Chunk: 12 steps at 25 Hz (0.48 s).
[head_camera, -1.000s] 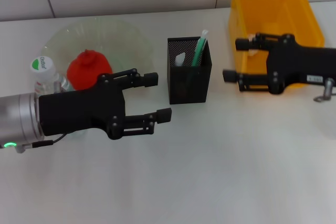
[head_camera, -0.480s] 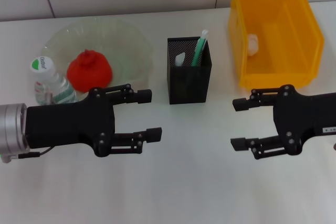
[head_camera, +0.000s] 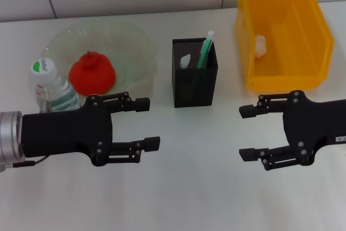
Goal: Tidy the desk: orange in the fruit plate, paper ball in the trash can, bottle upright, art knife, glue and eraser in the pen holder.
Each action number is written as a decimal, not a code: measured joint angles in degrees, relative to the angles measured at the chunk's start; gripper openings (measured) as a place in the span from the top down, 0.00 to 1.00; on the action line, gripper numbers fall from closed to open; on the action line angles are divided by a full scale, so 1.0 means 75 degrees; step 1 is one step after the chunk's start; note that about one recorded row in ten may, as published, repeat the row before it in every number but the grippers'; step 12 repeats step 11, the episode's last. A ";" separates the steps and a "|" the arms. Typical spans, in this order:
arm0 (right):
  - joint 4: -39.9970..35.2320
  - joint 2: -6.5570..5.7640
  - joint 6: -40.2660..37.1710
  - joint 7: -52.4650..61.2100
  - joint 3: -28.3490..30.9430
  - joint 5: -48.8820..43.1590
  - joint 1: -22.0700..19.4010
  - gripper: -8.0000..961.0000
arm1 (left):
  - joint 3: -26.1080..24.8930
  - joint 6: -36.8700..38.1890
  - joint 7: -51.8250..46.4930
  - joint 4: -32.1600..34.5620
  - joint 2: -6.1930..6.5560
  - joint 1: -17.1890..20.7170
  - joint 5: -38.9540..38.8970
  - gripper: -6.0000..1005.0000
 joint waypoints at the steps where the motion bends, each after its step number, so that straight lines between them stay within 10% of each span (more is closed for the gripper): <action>1: 0.0007 0.0000 -0.0003 -0.0031 0.0007 0.0031 -0.0003 0.20 | -0.0012 0.0003 -0.0009 0.0000 -0.0007 -0.0004 0.0044 0.22; 12: 0.0054 0.0001 -0.0010 -0.0091 -0.0021 0.0151 -0.0009 0.20 | -0.0018 0.0014 -0.0042 0.0016 -0.0018 -0.0013 0.0156 0.22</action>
